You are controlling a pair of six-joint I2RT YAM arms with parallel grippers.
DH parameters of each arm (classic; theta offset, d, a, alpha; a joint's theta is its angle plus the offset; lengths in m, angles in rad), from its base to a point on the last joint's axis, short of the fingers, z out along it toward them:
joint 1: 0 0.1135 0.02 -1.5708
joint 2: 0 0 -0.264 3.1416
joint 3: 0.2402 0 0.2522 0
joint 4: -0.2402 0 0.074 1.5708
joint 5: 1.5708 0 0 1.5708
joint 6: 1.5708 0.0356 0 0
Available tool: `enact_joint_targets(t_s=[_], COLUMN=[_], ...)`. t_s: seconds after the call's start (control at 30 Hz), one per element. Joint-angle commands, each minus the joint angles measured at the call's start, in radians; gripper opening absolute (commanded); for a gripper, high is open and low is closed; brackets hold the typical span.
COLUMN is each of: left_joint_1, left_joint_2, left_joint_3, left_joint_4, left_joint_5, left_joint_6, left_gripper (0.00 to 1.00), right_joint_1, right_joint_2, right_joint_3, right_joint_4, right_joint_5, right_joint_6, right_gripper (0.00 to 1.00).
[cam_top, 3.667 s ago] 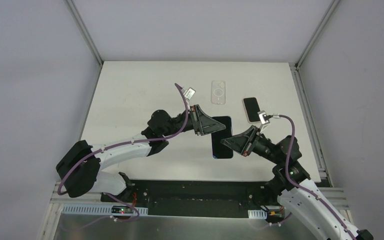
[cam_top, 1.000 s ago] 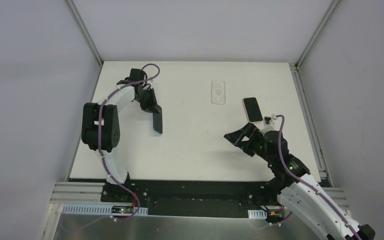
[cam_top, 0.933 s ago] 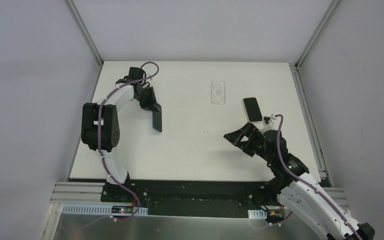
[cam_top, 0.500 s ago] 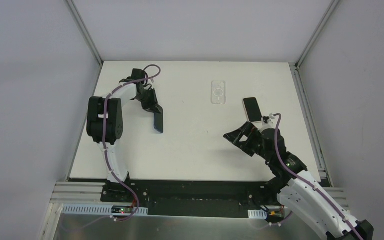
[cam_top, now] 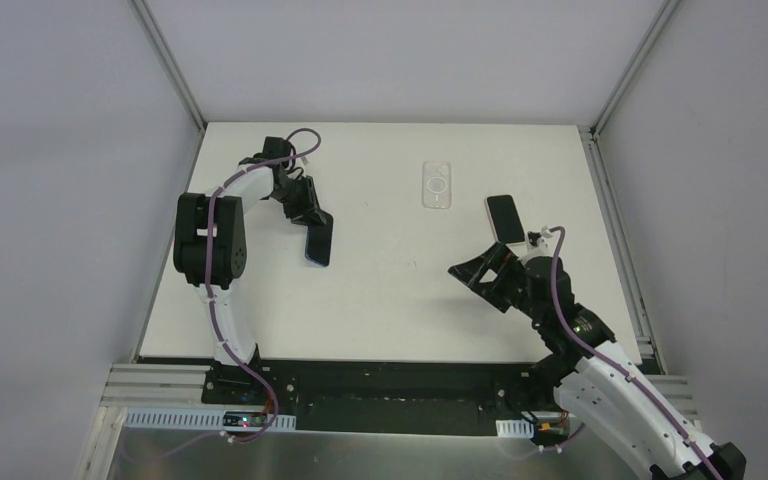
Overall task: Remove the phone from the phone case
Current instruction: Place the phone at the center of the board.
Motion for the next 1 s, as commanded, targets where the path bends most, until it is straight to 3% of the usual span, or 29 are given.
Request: enact_joint_targets(t_s=[0.0,0.97], left_joint_1=[0.005,0.019], left_joint_2=[-0.019,-0.072], left_joint_3=[0.023,-0.045], left_joint_4=[-0.007,-0.009], left_joint_5=[-0.003,-0.135], left_joint_6=[-0.009,0.002], left_gripper=[0.30,0.40], right_joint_1=[-0.012,-0.043], right_joint_2=[-0.014,-0.033], right_joint_3=[0.021,0.025], right_joint_4=[0.024,-0.005], right_joint_5=[-0.012,-0.028], right_joint_6=[0.005,-0.003], right_gripper=[0.99,0.99])
